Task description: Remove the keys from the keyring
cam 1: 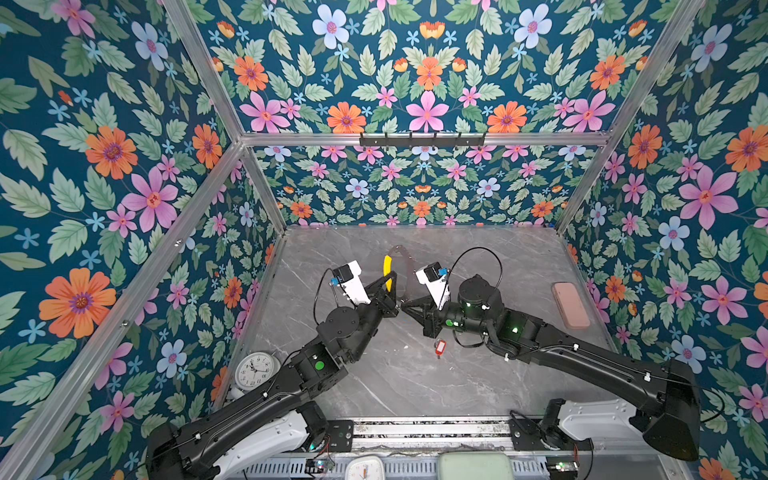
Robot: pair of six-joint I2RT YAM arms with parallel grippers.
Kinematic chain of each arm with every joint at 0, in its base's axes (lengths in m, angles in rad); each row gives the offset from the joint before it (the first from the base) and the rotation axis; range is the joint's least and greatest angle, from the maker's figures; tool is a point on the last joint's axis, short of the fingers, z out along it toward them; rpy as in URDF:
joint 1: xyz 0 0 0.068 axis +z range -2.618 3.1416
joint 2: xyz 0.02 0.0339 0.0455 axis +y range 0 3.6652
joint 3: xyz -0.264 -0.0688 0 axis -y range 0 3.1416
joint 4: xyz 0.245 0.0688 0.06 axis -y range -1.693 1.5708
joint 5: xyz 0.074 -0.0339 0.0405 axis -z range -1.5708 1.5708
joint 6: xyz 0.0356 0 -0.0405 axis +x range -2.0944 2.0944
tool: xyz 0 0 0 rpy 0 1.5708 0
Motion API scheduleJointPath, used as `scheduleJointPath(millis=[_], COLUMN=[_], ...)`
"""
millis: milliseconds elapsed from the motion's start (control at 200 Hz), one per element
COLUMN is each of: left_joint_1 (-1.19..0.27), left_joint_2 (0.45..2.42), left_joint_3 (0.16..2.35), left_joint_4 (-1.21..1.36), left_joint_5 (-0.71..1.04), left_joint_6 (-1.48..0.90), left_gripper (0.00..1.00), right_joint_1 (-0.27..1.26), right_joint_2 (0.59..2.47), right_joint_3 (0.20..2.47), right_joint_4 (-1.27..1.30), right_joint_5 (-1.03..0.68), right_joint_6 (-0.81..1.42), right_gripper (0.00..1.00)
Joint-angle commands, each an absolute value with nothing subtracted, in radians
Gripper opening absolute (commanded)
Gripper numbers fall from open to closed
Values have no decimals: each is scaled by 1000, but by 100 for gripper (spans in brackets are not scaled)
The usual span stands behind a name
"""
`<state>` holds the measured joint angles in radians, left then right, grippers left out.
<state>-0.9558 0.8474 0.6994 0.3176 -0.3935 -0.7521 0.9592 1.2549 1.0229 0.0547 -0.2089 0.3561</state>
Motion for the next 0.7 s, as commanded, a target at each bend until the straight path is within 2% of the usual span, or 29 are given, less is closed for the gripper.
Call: scheduleJointPath(millis=[0, 330, 505, 610, 695], left_joint_1=[-956, -956, -956, -955, -956], left_joint_2=[844, 855, 841, 834, 830], left_joint_3=[694, 696, 676, 669, 671], left_joint_4=[321, 324, 327, 311, 274], left_joint_5=[-410, -397, -383, -357, -334], left_joint_6=[-740, -745, -762, -769, -767], left_gripper=[0, 0, 25, 32, 33], right_joint_1=[961, 977, 977, 971, 938], right_joint_2=[1235, 1224, 1192, 1184, 1174], right_joint_3=[1010, 1004, 985, 991, 995], right_joint_4=[101, 122, 163, 152, 146], right_joint_5=[-176, -112, -74, -78, -132], right_joint_6=[327, 280, 237, 208, 209], right_gripper=[0, 0, 0, 0, 0])
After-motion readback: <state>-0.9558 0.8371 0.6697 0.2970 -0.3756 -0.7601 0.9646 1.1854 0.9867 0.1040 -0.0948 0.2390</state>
